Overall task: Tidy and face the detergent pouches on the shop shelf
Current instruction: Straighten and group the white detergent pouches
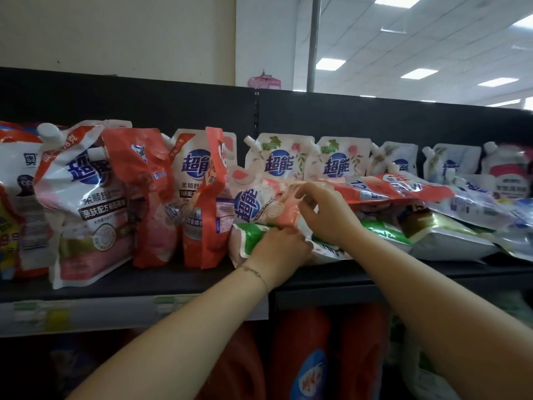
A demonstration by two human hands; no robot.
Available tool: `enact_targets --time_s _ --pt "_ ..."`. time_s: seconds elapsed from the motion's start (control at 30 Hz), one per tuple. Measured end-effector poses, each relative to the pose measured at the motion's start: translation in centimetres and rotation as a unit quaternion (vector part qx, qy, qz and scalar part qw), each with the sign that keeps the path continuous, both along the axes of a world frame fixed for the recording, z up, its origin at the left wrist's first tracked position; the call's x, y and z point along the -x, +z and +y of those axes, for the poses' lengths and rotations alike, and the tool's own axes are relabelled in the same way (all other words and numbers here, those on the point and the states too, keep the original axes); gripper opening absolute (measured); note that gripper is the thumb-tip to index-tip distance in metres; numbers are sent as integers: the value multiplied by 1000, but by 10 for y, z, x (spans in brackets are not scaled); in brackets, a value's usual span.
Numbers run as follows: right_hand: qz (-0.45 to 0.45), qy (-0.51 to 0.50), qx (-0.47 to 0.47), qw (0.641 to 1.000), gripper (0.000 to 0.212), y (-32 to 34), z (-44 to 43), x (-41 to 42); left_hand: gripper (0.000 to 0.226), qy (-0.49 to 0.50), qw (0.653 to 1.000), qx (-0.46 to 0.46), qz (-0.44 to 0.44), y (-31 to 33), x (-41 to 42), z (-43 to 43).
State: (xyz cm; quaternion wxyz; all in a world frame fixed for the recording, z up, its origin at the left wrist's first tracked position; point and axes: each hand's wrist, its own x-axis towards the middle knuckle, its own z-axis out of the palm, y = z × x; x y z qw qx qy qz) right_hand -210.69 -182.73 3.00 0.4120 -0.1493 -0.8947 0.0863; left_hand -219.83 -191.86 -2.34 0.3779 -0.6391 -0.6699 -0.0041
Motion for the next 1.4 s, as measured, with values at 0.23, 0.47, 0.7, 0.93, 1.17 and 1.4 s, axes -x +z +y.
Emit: enact_targets --time_s 0.23,0.47,0.7,0.93,1.17,1.4 --pt "151 -38 -209 965 23 -3 -1 -26 36 -92 951 -164 -244 26 18 -9" --pt "115 -84 -464 874 35 -34 4 -14 36 -120 843 -309 -423 34 39 -17" --pt "50 -138 -482 864 71 -69 8 14 47 -120 721 -463 -502 54 54 -49" --pt "-21 -23 -357 934 96 -58 -25 52 37 -47 709 -519 -475 38 77 -86" --pt "-134 13 -371 919 118 -34 -61 98 20 21 681 -570 -460 19 109 -126" --pt "-108 43 -331 936 116 -31 -87 103 27 66 773 -583 -240 11 111 -146"
